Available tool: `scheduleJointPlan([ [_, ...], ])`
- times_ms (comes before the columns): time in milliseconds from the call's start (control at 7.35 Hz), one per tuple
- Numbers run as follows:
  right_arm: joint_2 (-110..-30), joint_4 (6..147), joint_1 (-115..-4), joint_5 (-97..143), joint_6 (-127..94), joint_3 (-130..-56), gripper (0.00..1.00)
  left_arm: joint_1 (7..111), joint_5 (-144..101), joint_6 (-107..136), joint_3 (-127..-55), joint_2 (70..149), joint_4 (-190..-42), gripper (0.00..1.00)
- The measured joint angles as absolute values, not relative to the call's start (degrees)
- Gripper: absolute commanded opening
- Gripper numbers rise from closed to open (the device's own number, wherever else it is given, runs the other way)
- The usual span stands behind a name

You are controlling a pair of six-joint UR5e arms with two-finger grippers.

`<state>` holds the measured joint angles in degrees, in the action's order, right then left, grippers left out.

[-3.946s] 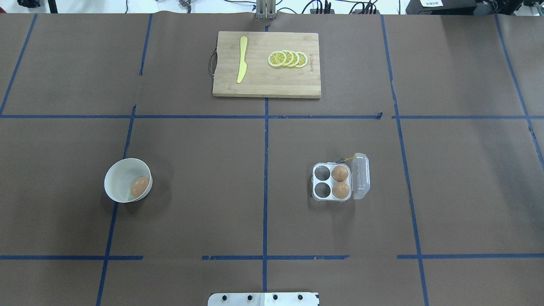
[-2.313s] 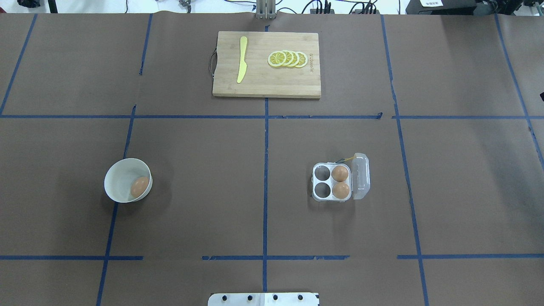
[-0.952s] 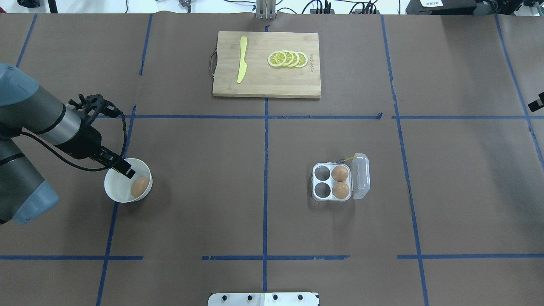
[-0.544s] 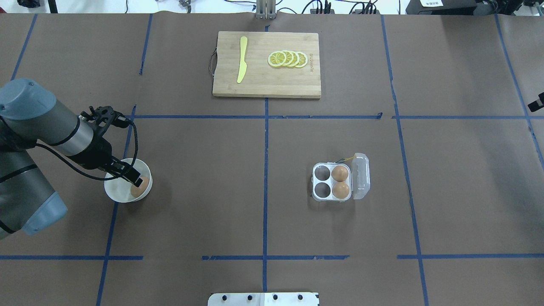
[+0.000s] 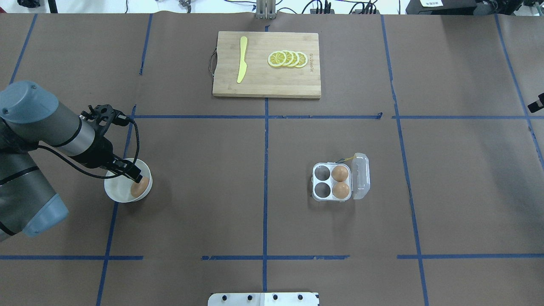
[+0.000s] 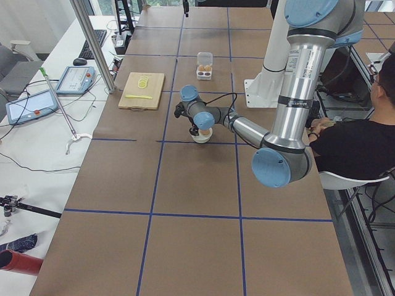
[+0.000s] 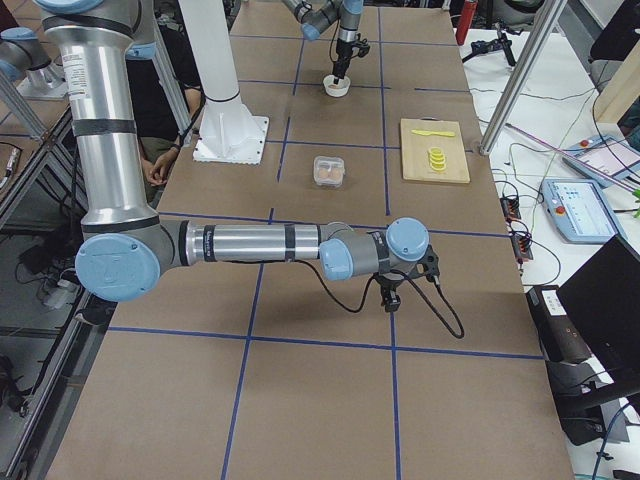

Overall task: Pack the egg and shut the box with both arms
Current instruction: 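Lower the left gripper into the bowl and grasp the brown egg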

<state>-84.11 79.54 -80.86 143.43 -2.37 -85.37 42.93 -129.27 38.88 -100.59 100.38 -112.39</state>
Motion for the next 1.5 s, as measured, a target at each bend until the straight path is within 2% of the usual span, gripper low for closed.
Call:
scheduleJointPlan([
  [1497,-84.63,79.54,-80.68,143.35,-2.37,-85.13,1.0,40.26,-127.63,41.24,-100.07,100.46,-112.3,0.71],
])
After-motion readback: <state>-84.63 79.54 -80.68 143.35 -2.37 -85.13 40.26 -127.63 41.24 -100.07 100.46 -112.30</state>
